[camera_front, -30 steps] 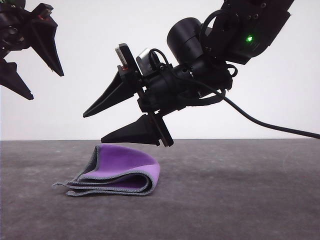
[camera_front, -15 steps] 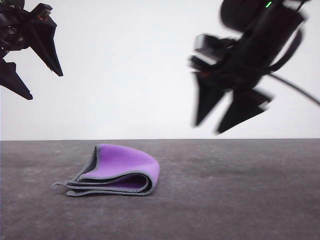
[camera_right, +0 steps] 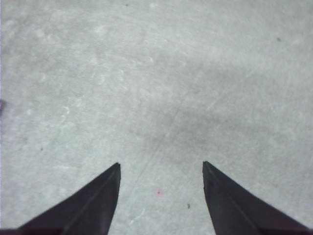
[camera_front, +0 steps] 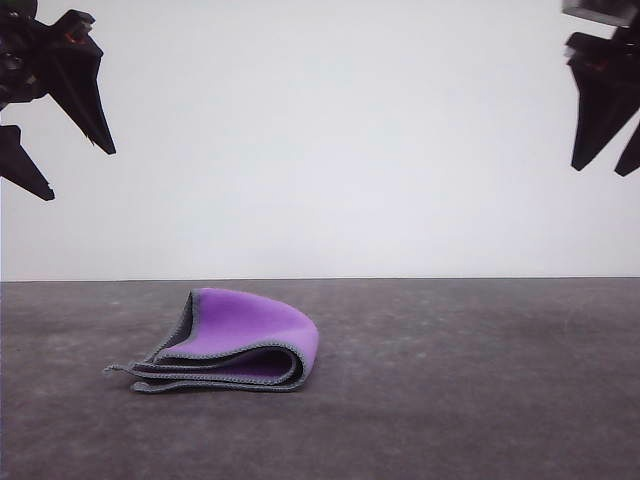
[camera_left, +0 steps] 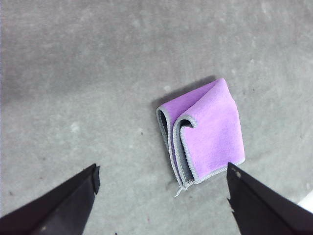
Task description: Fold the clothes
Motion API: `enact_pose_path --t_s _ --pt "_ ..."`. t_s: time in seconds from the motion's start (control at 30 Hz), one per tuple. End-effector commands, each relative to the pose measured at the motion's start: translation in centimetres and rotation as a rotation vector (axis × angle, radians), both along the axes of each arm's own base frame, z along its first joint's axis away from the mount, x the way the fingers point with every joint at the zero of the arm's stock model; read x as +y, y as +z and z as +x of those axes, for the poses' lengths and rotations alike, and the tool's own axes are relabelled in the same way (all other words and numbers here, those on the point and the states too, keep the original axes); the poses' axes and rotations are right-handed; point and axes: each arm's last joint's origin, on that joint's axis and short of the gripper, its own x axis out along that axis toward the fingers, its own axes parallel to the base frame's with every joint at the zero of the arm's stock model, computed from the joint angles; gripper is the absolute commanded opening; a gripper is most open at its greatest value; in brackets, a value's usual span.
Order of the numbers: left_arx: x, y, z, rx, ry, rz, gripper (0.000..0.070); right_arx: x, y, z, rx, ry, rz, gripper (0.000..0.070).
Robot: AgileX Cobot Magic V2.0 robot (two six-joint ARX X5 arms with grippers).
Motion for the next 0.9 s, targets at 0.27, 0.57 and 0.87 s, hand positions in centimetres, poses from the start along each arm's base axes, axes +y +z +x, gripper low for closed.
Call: enact_pose_path --t_s 0.27,0.57,0.87 --pt "-0.02 0.22 0.23 -0.012 -0.022 0.008 0.0036 -0.78 -0.01 0.30 -0.011 0.016 0.027 0.0016" --pt "-0.03 0.25 0.32 -0.005 0.006 -0.002 0.0012 -0.77 0.03 0.35 -0.006 -0.012 0.049 0.0010" --pt "-0.03 0.28 0.40 -0.014 0.006 -0.002 0.0012 -0.77 0.09 0.42 -0.016 -0.012 0.048 0.0010"
